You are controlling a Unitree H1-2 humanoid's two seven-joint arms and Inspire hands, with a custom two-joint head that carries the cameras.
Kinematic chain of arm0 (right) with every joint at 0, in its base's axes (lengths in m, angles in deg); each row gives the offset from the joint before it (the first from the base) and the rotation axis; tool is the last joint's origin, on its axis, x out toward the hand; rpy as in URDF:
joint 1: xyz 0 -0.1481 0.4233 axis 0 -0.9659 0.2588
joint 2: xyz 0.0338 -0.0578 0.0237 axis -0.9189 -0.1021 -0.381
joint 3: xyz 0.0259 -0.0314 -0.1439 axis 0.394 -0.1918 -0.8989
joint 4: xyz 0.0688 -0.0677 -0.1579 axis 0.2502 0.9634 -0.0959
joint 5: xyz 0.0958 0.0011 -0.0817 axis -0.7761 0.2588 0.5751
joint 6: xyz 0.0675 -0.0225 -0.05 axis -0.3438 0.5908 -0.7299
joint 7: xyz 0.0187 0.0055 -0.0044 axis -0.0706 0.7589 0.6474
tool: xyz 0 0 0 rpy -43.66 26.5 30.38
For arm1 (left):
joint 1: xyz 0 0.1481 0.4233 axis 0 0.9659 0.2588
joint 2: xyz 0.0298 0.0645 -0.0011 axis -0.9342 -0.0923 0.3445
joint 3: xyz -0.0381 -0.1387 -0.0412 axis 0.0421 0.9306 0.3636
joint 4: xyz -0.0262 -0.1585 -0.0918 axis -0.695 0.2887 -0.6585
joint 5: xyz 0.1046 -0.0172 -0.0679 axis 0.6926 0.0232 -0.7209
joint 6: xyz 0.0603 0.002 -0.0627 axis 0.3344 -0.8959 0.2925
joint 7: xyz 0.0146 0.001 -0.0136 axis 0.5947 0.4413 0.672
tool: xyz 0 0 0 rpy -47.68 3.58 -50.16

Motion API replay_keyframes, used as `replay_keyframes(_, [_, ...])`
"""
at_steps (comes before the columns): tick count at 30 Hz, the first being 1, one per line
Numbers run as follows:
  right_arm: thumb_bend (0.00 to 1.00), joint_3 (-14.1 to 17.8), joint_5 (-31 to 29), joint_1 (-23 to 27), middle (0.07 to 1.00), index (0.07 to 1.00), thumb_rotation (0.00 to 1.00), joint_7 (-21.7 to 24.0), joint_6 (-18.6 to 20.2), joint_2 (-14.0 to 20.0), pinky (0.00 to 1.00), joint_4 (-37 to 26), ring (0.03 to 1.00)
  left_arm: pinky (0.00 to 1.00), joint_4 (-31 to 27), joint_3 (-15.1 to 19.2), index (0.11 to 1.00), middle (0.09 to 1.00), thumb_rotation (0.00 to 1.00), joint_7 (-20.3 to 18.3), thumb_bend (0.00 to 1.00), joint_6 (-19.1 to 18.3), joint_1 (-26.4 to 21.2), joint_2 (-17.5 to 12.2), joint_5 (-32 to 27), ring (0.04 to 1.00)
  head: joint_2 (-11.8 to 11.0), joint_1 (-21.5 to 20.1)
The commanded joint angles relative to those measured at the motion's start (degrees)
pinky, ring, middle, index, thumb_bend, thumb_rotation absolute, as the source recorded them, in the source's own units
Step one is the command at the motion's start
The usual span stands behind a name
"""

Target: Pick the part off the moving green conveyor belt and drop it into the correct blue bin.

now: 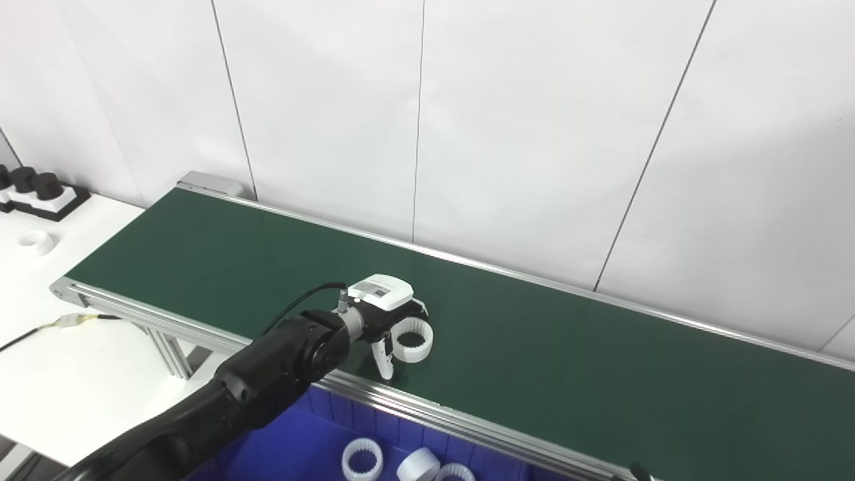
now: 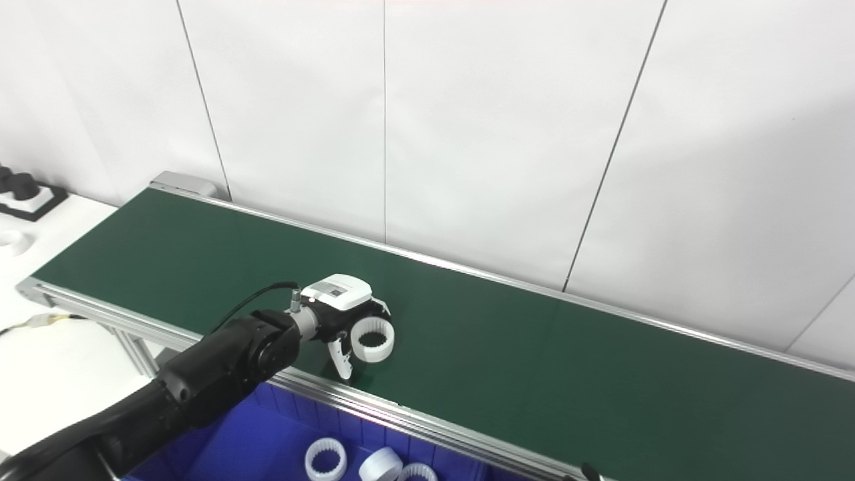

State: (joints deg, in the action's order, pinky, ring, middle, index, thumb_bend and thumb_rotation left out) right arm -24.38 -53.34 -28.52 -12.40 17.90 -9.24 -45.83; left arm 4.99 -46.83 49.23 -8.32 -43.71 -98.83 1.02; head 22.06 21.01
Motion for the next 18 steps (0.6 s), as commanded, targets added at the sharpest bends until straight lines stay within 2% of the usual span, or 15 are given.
replay_keyframes(1, [0.41,0.2,-0.6,0.4,0.835,0.92,0.86,0.0,-1.8,-0.2,0.69,-2.1,0.782,0.71,0.0,0.9,0.534,0.559,0.0,4.1,0.56,2.6,-1.6,-0.5,0.4,0.593,0.1,-0.1])
replay_keyframes(2, [0.42,0.2,-0.6,0.4,0.834,0.919,0.87,-0.1,-1.7,-0.2,0.69,-2.1,0.78,0.63,0.3,0.9,0.518,0.501,0.0,4.8,0.52,3.1,-1.7,-0.5,0.4,0.484,0.1,-0.1])
replay_keyframes(6, [0.43,0.2,-0.6,0.4,0.836,0.92,0.87,0.0,-1.6,-0.2,0.69,-2.1,0.782,0.58,1.8,1.2,0.493,0.492,0.0,6.8,0.5,5.0,-1.7,0.0,-0.4,0.463,0.1,-0.2])
replay_keyframes(13, [0.45,0.2,-0.6,0.5,0.827,0.915,0.87,0.0,-2.3,-0.1,0.68,-1.7,0.773,0.51,1.6,1.1,0.499,0.487,0.0,6.6,0.5,5.6,-1.6,0.2,-0.9,0.442,0.2,-0.3])
replay_keyframes(18, [0.44,0.3,-0.7,0.3,0.829,0.916,0.86,0.0,-1.9,-0.1,0.68,-2.0,0.773,0.55,1.4,1.7,0.495,0.491,0.0,7.2,0.5,6.3,-1.4,0.5,-1.8,0.454,0.3,-0.4])
